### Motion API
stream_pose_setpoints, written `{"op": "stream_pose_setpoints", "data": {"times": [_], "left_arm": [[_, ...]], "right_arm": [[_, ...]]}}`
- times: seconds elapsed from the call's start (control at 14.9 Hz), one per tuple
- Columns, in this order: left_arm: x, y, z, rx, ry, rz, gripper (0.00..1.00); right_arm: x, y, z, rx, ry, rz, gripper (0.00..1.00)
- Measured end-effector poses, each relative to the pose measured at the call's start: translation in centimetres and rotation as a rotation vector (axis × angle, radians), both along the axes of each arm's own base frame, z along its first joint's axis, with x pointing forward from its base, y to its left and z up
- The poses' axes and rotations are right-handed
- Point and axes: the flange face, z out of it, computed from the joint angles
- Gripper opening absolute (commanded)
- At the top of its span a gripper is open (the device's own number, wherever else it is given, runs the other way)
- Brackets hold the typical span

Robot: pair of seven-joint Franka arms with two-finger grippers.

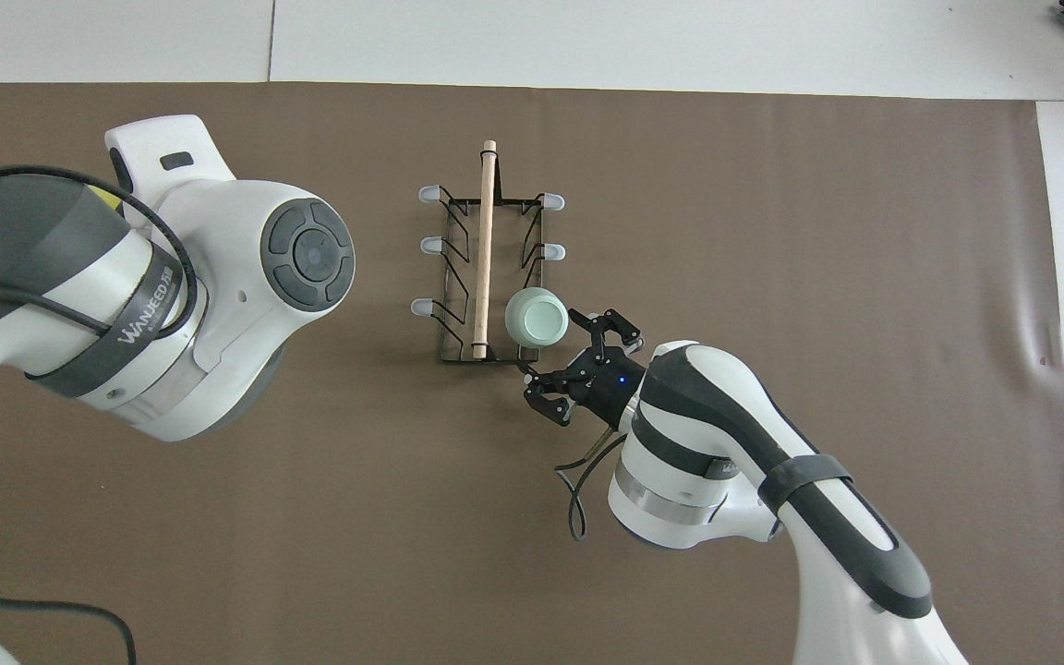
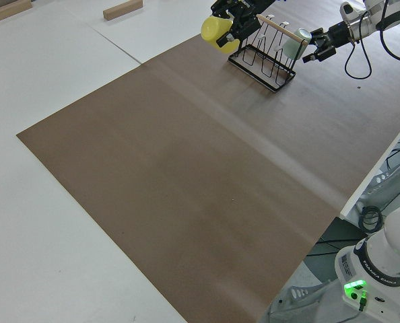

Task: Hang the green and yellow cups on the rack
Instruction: 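Hang the green cup on a rack peg while the left gripper brings the yellow cup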

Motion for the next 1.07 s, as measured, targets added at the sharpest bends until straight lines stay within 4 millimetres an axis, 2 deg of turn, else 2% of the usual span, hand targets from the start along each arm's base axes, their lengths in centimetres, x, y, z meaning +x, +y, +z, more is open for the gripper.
{"op": "stream_pose_setpoints", "data": {"times": [0.2,0.6,0.74,1.07], "left_arm": [[-0.6,-1.7,-0.1,0.014,-0.028,-0.02,0.0],[-2.0,-3.7,-1.4,0.069,-0.037,-0.031,0.0],[-2.6,-4.5,-1.8,0.08,-0.036,-0.03,0.0],[-4.2,-7.1,-2.6,0.111,-0.074,-0.018,0.0]], "right_arm": [[-0.6,-0.8,-0.4,-0.039,0.018,-0.018,1.0],[-1.1,-2.3,1.4,-0.17,-0.032,-0.021,1.0],[-0.2,-4.2,2.1,-0.25,-0.105,0.014,1.0],[3.7,-10.8,3.5,-0.471,-0.278,0.133,1.0]]}}
